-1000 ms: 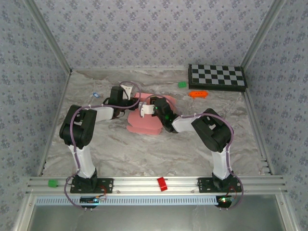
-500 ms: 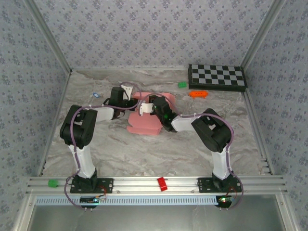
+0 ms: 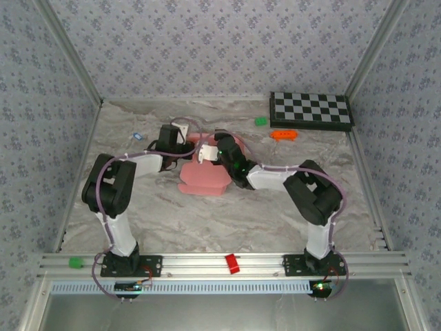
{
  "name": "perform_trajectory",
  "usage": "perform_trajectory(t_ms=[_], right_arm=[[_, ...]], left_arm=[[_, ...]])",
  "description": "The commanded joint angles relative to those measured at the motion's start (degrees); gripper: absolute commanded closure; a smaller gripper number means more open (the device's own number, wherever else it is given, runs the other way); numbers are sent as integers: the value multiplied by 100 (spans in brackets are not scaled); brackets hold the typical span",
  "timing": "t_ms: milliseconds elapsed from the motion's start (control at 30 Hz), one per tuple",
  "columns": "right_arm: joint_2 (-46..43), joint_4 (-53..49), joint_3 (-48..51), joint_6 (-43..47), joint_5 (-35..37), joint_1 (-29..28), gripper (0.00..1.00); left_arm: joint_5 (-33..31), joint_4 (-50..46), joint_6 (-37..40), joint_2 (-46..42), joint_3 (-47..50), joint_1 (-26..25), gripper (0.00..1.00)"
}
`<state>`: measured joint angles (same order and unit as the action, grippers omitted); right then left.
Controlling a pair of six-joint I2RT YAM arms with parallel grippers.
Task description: Fold the paper box
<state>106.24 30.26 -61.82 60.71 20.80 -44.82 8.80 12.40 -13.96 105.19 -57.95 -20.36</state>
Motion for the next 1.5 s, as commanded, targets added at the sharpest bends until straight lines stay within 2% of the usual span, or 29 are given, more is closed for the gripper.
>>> perform_trajectory(t_ms=[0, 100, 200, 367, 500, 633, 733, 1000, 1167, 1467], right_arm=[[-612, -942, -435, -950, 319, -101, 32], [-974, -1922, -871, -1972, 412, -106, 32], [-1281, -2958, -1203, -3091, 155, -73, 33], [-1209, -4905, -2208, -5183, -38, 232, 33], [-806, -6105, -3002, -6093, -95, 536, 36], [-496, -6655, -3423, -6375, -678, 747, 42], [-293, -6805, -3617, -6473, -909, 827, 50], [319, -7144, -4142, -6510, -1269, 948, 79], [620, -7186, -4379, -6510, -1388, 993, 86], [1080, -7363, -4763, -6458, -1435, 993, 88]], left_arm=[[-449, -649, -264, -387, -113, -21, 99], [-752, -1196, -532, -558, -229, -29, 99], [-1047, -1766, -955, -732, -346, -29, 100], [-868, -2606, -1358, -853, -604, -29, 100], [-632, -3006, -1414, -922, -741, -29, 100], [-586, -3252, -1421, -1008, -828, -29, 100], [-572, -3436, -1417, -1026, -942, -29, 100], [-528, -3604, -1391, -1026, -1095, -30, 100], [-501, -3612, -1399, -1035, -1096, -29, 100], [-467, -3596, -1417, -1017, -1101, -29, 100]])
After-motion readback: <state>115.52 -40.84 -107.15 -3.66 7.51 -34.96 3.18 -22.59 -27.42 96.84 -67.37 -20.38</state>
